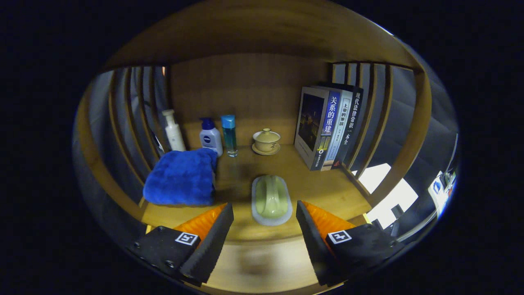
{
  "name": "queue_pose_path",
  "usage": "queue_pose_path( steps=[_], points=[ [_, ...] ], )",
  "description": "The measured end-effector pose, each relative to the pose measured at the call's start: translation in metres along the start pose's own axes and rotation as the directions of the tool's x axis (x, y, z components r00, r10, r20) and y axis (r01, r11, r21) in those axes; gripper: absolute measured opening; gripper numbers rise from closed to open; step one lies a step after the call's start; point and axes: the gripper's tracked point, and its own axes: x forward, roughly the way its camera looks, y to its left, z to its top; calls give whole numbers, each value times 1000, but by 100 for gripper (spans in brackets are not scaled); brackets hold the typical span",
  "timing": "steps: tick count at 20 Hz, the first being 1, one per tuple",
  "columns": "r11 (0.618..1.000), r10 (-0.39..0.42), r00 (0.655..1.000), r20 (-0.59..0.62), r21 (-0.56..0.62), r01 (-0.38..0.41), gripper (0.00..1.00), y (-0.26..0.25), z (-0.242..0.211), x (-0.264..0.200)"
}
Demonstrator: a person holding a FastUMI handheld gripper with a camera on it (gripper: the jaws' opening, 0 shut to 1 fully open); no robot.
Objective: Pull open the drawer, take out the items inside it, and place them on the countertop above the cabinet.
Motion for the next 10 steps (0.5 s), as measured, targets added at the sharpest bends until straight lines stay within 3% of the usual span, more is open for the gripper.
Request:
queue_pose_path(
  steps=[10],
  points=[
    [1000,15,992,124,-3,-15,99,-13,-54,-71]
  ],
)
